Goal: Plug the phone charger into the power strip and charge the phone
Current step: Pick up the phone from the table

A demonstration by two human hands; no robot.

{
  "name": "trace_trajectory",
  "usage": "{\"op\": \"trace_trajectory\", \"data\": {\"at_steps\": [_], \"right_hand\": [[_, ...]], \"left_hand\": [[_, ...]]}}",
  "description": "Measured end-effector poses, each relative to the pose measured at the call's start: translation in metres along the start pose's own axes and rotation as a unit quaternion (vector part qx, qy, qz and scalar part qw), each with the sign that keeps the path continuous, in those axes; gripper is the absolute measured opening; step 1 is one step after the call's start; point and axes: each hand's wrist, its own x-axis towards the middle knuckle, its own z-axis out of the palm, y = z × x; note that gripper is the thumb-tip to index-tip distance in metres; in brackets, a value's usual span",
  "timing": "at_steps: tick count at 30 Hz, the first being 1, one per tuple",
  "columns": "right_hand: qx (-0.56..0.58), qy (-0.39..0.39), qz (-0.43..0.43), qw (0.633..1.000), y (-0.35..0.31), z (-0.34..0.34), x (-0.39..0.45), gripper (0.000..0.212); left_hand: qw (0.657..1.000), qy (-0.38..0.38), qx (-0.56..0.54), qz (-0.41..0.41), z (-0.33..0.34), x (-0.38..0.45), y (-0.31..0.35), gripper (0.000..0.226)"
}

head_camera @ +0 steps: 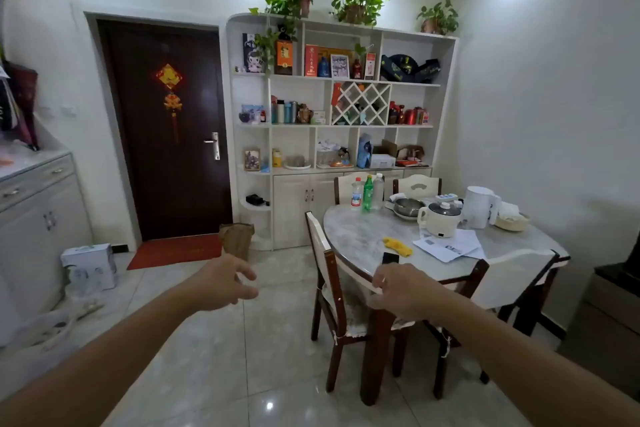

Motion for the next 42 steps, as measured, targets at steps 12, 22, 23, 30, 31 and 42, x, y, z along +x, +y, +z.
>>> {"op": "trace_trajectory", "data": {"at_steps": [12,22,23,30,31,42], "right_hand": [[0.003,0.002,0.038,0.999,-0.037,-0.003,0.150,0.038],[-0.010,0.002,0.060,0.998,-0.049,-0.010,0.266,0.038],[-0.005,0.000,0.063,0.998,-0.047,-0.012,0.276,0.038],[0.004,-0.006,0.079,0.997,-0.016,-0.023,0.348,0.037],[-0.002,-0.006,0.080,0.997,-0.009,-0.024,0.360,0.037],[0.007,-0.028,0.092,0.995,0.091,-0.028,0.513,0.043]], "left_hand": [[0.998,-0.063,-0.013,0.011,-0.043,0.130,-0.060,0.046],[0.998,-0.051,0.003,0.029,-0.082,0.248,-0.093,0.044],[0.998,-0.050,0.004,0.031,-0.082,0.260,-0.094,0.045],[0.998,-0.061,0.000,0.025,-0.074,0.349,-0.098,0.046],[0.998,-0.063,-0.002,0.024,-0.072,0.362,-0.097,0.047],[0.997,-0.070,-0.011,-0.001,-0.044,0.503,-0.073,0.046]]}}
